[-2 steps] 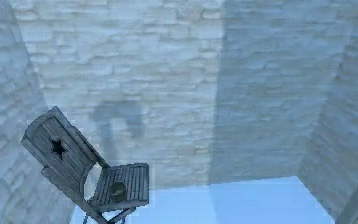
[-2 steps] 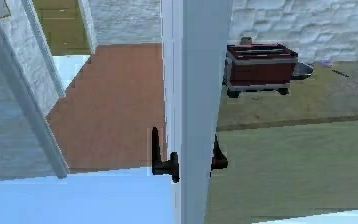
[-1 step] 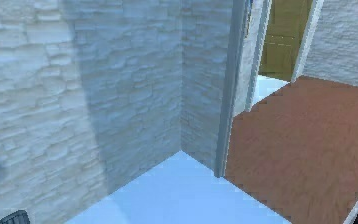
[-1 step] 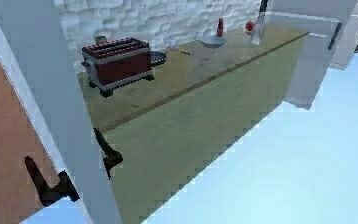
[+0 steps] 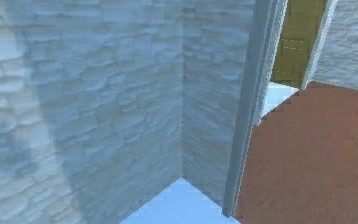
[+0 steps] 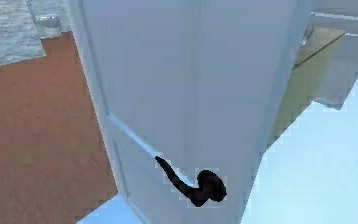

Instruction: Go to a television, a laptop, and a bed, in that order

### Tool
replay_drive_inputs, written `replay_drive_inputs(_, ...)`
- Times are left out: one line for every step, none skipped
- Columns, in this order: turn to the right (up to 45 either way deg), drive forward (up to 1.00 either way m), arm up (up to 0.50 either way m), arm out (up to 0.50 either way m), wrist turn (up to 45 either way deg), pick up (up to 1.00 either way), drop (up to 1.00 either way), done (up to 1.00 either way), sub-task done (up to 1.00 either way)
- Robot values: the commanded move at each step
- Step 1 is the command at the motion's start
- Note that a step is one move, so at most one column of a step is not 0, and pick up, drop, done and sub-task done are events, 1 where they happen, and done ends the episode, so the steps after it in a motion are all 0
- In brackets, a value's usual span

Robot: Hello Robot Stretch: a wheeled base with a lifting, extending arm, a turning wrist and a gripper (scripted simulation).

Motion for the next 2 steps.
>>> replay_drive_inputs(33.0,0.00,0.00,0.00,0.0,0.00,0.00,0.00,0.00)
replay_drive_inputs(0.0,1.00,0.00,0.00,0.0,0.00,0.00,0.00,0.00)
